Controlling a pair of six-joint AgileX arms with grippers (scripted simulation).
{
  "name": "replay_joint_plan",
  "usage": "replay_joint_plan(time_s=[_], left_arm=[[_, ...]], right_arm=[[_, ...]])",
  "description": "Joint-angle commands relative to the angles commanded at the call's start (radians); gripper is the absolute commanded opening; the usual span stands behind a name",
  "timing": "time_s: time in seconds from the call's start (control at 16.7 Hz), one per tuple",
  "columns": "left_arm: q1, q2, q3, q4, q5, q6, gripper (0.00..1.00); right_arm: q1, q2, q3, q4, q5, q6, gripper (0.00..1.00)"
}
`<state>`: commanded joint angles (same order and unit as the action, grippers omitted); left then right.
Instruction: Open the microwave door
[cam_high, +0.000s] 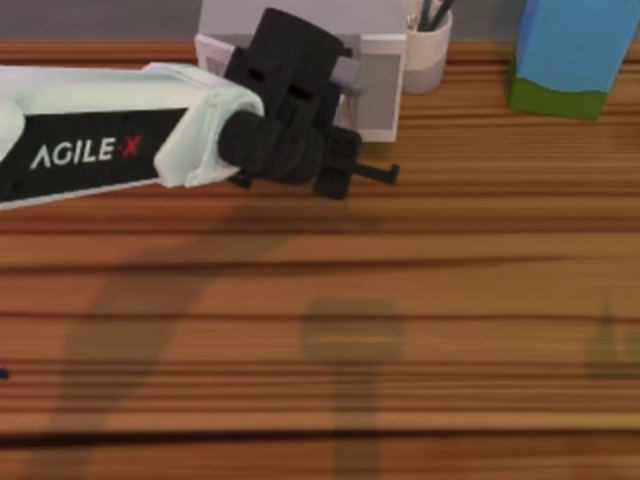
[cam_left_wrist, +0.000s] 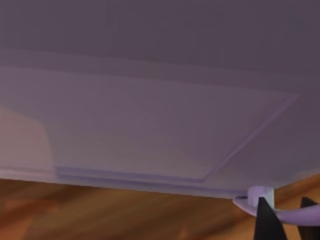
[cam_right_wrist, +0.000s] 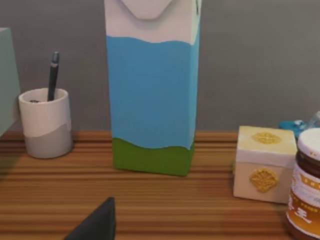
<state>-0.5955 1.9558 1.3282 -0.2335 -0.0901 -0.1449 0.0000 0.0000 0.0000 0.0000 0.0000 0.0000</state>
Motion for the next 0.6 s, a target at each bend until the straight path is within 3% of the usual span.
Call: replay_joint_plan(time_s=[0.6], left_arm=[[0.009, -0.021, -0.027, 0.012, 0.032, 0.033, 0.00]], right_arm=[[0.000, 0.000, 0.000, 0.000, 0.000, 0.000, 1.00]])
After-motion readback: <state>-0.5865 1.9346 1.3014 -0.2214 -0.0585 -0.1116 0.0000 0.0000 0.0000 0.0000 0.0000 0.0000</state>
